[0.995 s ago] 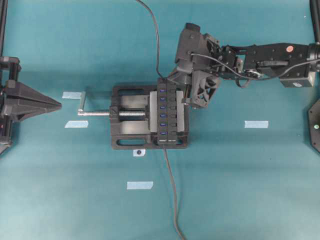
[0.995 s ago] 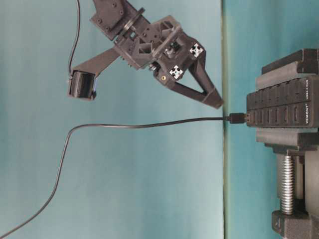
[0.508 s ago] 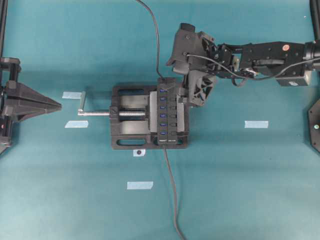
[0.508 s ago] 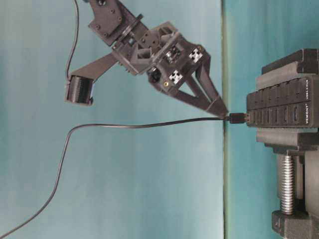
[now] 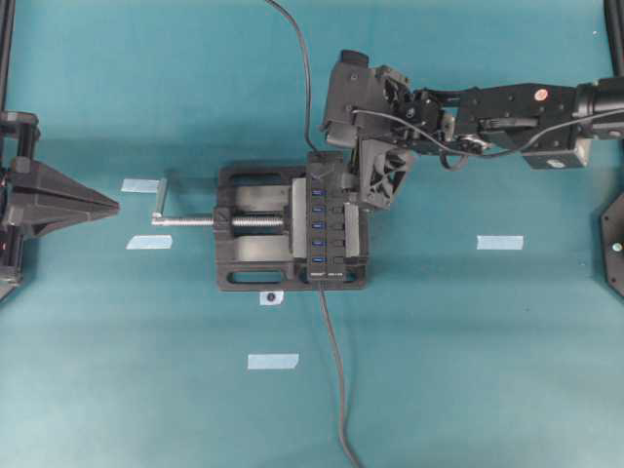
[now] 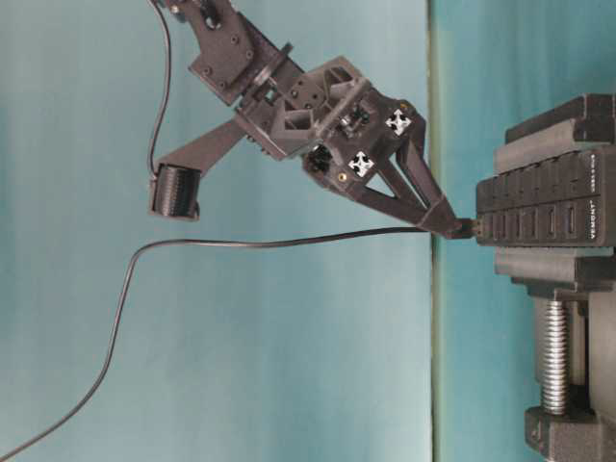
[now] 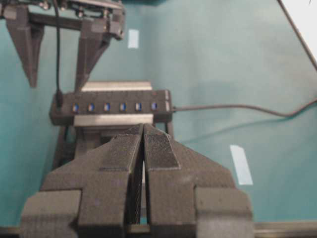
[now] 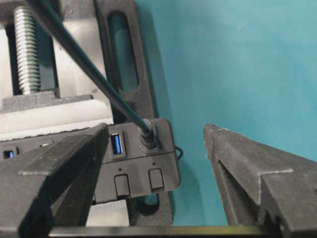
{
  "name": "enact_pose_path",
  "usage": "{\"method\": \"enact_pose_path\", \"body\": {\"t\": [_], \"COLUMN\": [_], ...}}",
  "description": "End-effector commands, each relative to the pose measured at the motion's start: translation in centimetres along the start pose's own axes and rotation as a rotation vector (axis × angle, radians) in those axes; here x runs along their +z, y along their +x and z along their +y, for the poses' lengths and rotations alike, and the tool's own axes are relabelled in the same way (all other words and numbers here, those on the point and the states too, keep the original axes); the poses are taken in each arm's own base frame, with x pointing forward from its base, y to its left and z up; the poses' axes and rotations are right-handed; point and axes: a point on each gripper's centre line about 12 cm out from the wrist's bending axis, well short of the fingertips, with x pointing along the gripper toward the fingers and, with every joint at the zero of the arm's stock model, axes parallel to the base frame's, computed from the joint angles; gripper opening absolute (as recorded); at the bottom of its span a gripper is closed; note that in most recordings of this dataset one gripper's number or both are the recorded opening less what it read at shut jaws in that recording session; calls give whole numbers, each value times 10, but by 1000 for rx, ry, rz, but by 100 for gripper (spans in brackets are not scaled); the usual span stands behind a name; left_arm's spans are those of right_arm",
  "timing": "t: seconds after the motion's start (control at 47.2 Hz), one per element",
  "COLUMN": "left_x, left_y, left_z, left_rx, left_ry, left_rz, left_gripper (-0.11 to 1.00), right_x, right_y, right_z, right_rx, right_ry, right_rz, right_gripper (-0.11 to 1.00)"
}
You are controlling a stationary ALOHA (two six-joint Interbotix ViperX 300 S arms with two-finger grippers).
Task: Insert the USB into the front port of the fixed hub.
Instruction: 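Close the right gripper on the black USB plug's cable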
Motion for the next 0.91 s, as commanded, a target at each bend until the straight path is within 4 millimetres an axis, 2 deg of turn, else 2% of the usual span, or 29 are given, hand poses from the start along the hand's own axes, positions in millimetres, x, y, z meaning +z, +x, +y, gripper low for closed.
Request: {"method": "enact_pose_path", "body": {"t": [0.0,0.423,0.805,0.889], "left_x": [4,4,4,4], "left_y": [1,1,1,1], "left_z": [0,0,0,0], "left_rx": [-1,-1,-1,-1], "left_ry": [0,0,0,0], "left_rz": [-11,-11,-9,-9], "left_gripper": [0,0,0,0], "right_x": [16,13,14,14], "right_y": [-4,0,0,0], "right_z": [1,1,1,1], "right_rx": [-1,0,-1,0], "right_ry": [-14,-14,-11,-8], "right_rz": [-49,-40,-45,-43], "right_gripper": [81,80,76,72]}}
